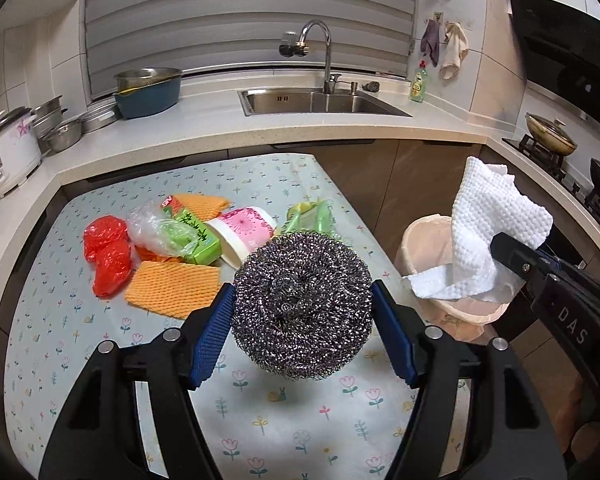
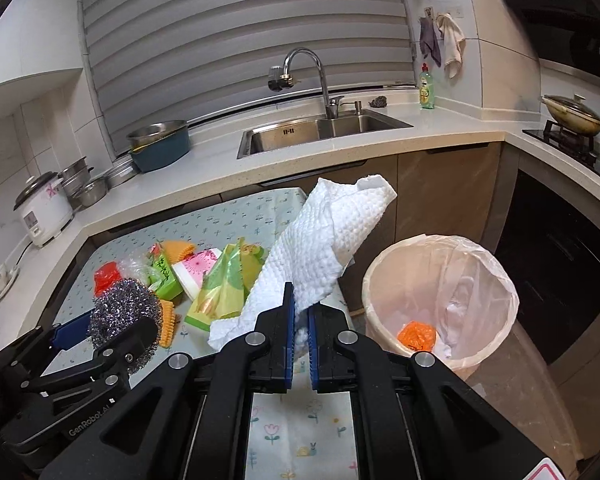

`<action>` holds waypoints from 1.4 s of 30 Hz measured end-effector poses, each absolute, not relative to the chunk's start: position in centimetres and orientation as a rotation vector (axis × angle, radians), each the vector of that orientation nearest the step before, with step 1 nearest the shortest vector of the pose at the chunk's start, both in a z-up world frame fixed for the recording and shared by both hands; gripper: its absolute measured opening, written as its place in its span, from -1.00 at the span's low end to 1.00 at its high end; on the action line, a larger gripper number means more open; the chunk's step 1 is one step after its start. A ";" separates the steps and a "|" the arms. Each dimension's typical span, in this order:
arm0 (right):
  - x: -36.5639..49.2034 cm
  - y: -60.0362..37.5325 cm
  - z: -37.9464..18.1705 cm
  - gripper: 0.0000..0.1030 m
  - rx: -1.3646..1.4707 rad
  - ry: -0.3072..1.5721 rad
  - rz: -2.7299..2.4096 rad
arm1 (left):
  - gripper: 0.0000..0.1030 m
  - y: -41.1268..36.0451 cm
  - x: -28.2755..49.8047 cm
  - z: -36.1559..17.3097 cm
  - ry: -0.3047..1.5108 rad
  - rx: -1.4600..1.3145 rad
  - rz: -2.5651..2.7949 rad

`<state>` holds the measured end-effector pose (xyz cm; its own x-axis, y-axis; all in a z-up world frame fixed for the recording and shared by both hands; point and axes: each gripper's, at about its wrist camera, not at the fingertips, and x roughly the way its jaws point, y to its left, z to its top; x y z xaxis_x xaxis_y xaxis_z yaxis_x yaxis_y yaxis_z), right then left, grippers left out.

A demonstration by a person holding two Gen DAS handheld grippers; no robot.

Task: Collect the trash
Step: 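Carry both to the trash bin, open left gripper then right gripper to drop them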

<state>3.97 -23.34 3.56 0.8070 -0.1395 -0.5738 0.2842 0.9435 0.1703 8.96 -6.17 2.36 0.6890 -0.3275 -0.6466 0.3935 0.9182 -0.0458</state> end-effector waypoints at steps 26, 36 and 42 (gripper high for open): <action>3.2 -39.4 -1.1 -0.89 0.340 0.640 -0.471 | 0.27 -25.9 12.4 -0.3 0.764 0.250 -0.654; 5.4 -42.9 -4.4 -0.89 0.361 0.696 -0.522 | 0.32 -31.2 15.3 -4.1 0.805 0.298 -0.688; 6.4 -43.9 -5.2 -0.89 0.367 0.709 -0.535 | 0.49 -32.0 16.6 -5.0 0.812 0.285 -0.703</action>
